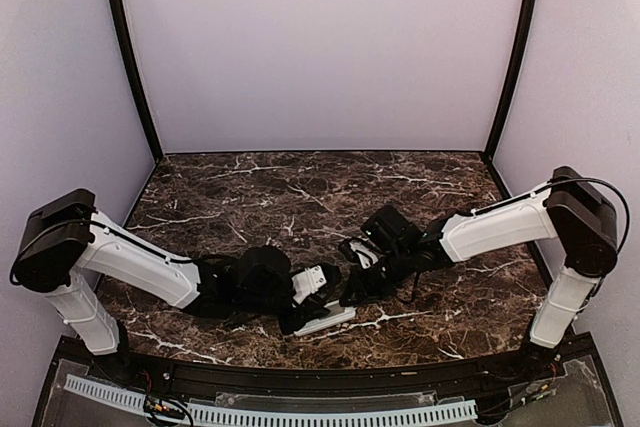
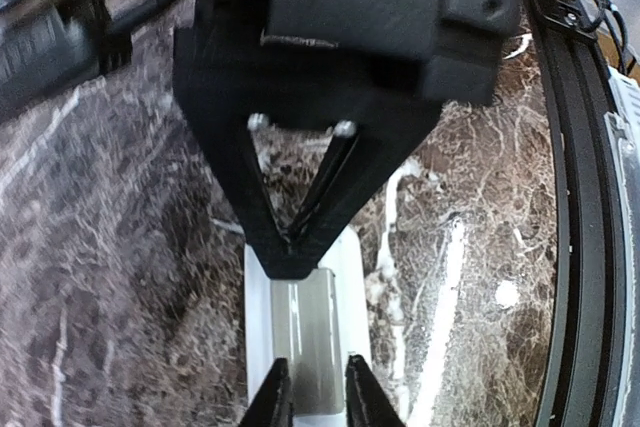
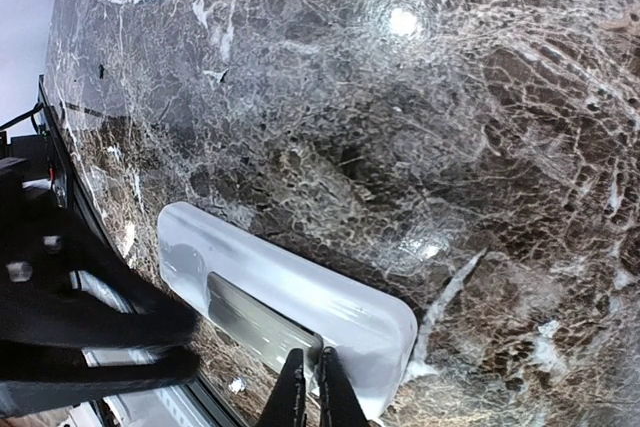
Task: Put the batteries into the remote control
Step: Press the battery cover on the remote control.
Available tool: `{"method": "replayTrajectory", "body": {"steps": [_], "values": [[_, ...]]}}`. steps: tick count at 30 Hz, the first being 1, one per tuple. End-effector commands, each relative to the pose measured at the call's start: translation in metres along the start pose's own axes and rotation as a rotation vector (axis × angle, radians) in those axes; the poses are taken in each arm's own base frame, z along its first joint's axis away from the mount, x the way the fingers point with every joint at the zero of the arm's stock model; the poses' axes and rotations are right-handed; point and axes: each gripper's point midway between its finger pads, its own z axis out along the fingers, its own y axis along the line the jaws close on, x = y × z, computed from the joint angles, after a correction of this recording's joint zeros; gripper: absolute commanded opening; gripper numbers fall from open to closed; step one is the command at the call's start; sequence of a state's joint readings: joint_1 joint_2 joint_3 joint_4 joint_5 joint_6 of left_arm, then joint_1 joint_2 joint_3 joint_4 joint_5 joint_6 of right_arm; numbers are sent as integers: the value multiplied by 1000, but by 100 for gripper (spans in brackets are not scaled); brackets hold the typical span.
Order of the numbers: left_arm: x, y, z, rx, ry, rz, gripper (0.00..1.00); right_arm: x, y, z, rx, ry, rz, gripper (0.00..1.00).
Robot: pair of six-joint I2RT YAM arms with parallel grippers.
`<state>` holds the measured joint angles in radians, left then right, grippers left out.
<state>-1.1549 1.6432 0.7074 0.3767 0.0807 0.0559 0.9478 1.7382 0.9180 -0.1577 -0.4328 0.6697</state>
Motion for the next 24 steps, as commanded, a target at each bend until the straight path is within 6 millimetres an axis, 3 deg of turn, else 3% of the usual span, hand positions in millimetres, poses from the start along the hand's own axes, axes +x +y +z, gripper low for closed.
{"method": "replayTrajectory", "body": {"steps": [1, 9, 18, 22, 24], "values": [[12, 2, 16, -5, 47, -2, 12, 14, 4, 7, 10, 34, -22, 6], [31, 4, 26, -15, 113, 3, 4, 7, 11, 1, 4, 8, -33, 8], [56, 4, 13, -27, 184, -27, 1, -10, 16, -24, 60, -42, -72, 16], [43, 4, 10, -26, 146, -27, 1, -12, 17, -30, 72, -47, -78, 17], [27, 6, 4, -37, 100, -26, 3, -12, 22, -30, 51, -42, -90, 11]]}}
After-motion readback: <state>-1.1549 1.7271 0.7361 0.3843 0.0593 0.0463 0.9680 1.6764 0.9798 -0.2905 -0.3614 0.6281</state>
